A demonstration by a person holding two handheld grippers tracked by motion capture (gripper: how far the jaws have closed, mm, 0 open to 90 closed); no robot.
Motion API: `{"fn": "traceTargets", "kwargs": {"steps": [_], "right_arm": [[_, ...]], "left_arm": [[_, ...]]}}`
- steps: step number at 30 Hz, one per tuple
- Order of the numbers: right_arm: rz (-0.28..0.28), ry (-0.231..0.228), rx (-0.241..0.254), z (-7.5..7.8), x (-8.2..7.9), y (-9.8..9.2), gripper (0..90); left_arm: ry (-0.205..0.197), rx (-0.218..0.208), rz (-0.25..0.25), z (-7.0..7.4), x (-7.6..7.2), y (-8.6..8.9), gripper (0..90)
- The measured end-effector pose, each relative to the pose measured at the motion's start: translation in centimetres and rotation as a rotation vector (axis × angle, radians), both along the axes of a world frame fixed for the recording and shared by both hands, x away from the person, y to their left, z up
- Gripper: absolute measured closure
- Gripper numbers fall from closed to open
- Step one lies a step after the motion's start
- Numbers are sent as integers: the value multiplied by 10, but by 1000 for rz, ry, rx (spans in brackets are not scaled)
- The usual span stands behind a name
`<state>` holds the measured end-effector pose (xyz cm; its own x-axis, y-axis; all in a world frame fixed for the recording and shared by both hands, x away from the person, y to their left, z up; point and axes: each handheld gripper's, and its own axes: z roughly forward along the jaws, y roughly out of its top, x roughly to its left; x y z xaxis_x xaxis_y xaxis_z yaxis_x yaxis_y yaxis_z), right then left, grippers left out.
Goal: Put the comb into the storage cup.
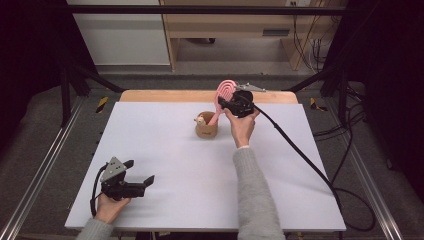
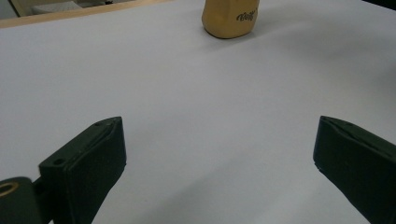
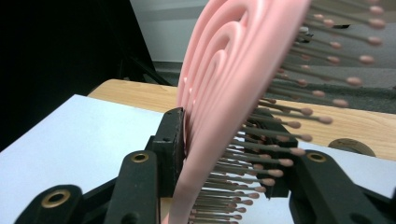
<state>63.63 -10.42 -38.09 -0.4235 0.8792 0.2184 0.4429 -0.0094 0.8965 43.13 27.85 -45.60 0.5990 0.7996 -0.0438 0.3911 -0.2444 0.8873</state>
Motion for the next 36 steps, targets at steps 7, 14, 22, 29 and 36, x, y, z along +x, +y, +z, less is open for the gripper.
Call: {"fn": "traceTargets", "kwargs": {"steps": [7, 14, 22, 29, 36], "right_arm": [[3, -5, -21, -1, -1, -2, 549], [6, -17, -47, -2, -2, -3, 477], [6, -21, -75, -5, -3, -4, 396], [13, -25, -83, -5, -5, -4, 352], [17, -36, -86, -3, -9, -6, 294]], "left_arm": [[0, 1, 0, 0, 0, 0, 24], [1, 4, -1, 0, 0, 0, 24], [1, 6, -1, 0, 0, 0, 24], [1, 5, -1, 0, 0, 0, 24], [1, 6, -1, 0, 0, 0, 24]]}}
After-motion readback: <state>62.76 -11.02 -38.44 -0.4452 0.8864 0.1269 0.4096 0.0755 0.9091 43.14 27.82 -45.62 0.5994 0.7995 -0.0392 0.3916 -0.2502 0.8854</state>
